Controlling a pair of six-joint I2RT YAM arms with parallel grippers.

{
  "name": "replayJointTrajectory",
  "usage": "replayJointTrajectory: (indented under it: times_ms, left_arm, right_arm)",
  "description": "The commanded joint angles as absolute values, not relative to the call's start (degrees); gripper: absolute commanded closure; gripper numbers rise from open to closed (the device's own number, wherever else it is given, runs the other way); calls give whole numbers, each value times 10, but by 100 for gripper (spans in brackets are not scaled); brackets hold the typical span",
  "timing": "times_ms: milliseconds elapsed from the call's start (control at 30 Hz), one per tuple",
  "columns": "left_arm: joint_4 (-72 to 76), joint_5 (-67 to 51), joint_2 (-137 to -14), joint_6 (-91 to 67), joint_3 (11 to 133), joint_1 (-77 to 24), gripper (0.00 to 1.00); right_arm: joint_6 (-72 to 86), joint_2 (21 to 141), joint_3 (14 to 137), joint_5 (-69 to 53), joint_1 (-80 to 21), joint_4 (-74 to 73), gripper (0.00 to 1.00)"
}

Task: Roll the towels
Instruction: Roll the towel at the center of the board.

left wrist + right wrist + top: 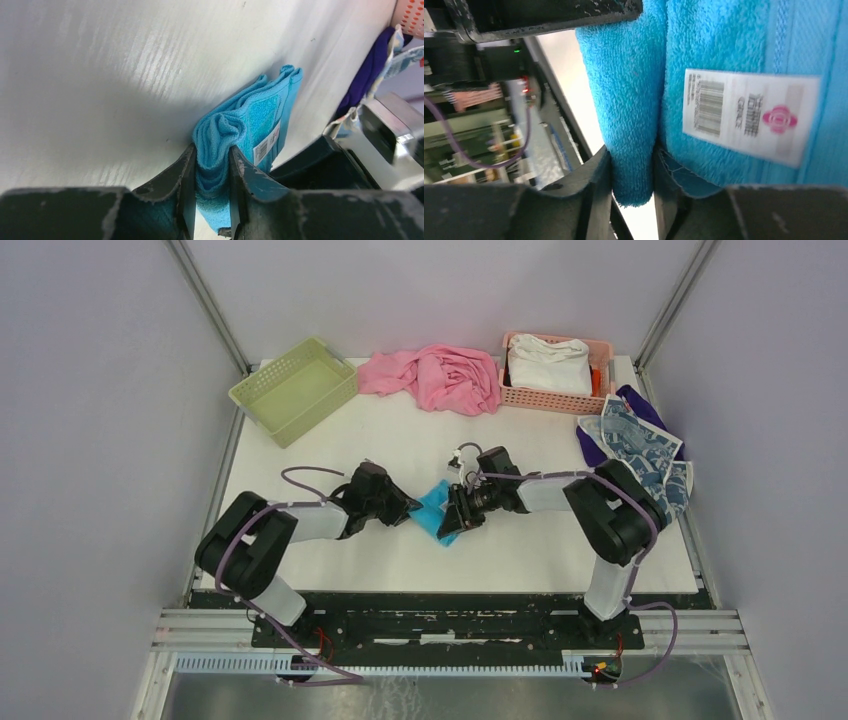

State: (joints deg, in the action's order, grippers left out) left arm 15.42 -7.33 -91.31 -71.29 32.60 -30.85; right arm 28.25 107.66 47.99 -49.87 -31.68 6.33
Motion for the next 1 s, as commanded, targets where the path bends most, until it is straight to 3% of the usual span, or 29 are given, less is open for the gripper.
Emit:
replayJointTrajectory:
  times_ms: [0,267,633,967]
  left_arm:
    - [12,19,-884,-714,338,-307,80]
    - [-92,63,-839,-718,349,-308,81]
    - [-124,74,-818,-729,348,-309,80]
    - [-124,73,-816,-747,341,-309,79]
  right_arm:
    - [184,994,502,-300,-357,-98,57]
    - [83,889,564,11,-497,-186,33]
    - [-38,944,624,136,-630,-115,33]
    - [-53,1029,617,166,-664,-96,35]
